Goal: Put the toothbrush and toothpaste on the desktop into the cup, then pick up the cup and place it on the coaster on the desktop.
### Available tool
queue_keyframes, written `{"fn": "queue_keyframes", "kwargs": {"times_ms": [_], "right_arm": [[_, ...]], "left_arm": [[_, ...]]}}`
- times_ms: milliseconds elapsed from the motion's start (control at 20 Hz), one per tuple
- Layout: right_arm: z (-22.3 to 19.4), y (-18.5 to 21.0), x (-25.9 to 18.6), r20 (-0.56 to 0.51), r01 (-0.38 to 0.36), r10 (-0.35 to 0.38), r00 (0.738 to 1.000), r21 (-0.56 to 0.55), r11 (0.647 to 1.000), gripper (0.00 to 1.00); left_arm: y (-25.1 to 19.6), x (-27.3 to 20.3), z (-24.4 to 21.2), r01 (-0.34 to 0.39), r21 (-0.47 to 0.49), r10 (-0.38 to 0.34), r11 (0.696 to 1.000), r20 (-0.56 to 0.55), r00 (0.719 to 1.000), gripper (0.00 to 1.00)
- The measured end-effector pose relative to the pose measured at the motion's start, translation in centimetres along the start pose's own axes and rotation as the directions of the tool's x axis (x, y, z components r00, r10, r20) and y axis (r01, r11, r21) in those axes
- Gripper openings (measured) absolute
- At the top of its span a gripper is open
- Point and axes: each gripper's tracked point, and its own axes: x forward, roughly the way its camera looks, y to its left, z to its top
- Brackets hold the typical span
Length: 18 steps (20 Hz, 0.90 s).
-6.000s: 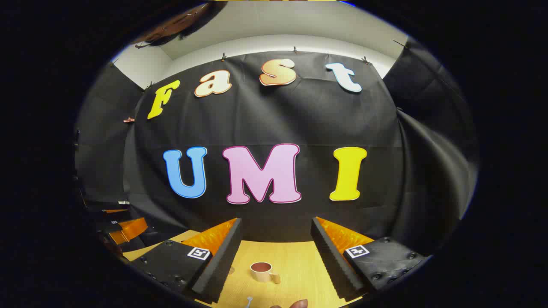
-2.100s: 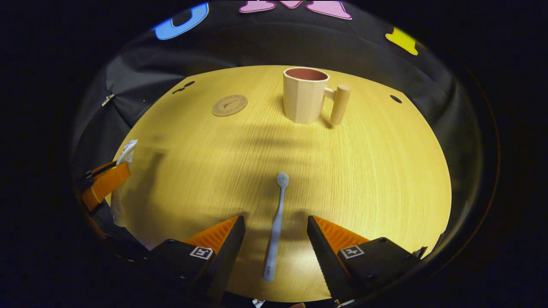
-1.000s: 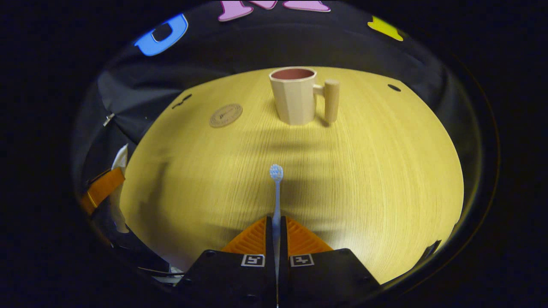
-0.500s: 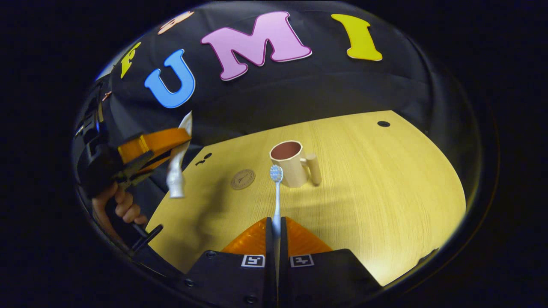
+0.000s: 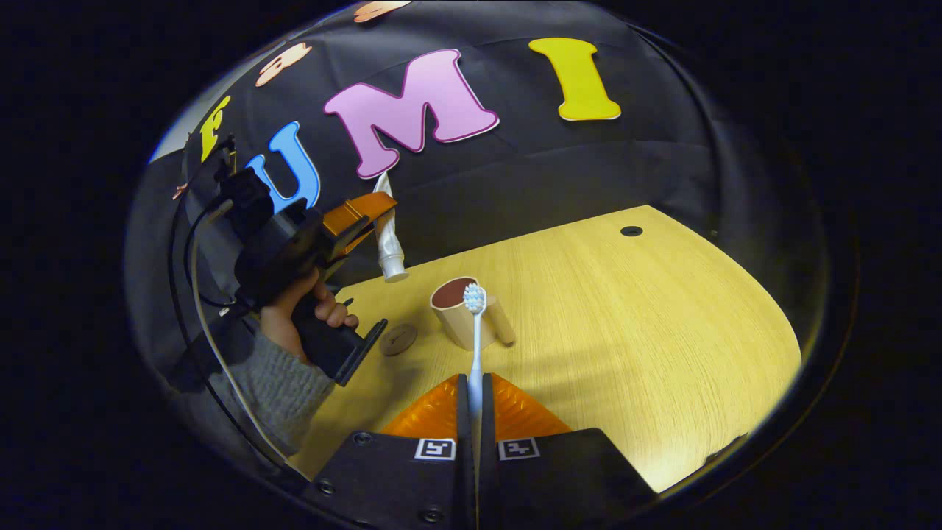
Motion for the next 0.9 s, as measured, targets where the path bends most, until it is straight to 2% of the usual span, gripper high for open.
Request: {"fn": "queue_keyframes", "kwargs": {"times_ms": [500,700,900], "right_arm": [[0.4,-2.9,0.6,0.071,0.025,-0.023,0.997,-0.036,0.999,0.06],[1.5,-3.2,0.9,0.103,0.031,-0.028,0.994,-0.025,0.999,0.06],[3.5,-3.4,1.4,0.149,0.029,-0.023,0.989,-0.035,0.999,0.06]], "left_arm": [[1.5,2.5,-7.5,-0.022,0.092,0.018,0.996,0.044,0.999,0.23],[1.9,2.1,-10.0,-0.033,0.121,0.031,0.992,0.022,0.999,0.23],[1.9,1.6,-12.2,-0.014,0.091,0.017,0.996,-0.029,0.999,0.27]]}}
